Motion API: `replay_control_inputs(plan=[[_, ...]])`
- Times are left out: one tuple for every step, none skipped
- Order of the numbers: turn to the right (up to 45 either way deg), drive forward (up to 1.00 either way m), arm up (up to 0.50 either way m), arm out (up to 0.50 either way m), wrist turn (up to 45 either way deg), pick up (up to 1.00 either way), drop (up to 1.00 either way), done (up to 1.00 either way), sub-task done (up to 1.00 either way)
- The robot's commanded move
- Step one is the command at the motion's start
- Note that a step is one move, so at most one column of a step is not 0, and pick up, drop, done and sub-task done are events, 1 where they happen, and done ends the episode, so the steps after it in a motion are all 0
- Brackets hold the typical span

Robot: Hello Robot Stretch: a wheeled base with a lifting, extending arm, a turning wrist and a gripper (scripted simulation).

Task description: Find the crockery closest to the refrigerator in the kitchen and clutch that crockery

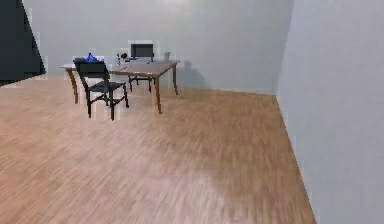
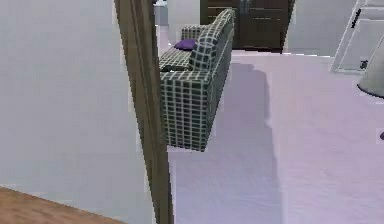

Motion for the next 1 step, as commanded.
replay_control_inputs(plan=[[0.0, 1.0, 0.0, 0.0, 0.0, 0.0, 0.0, 0.0, 0.0]])
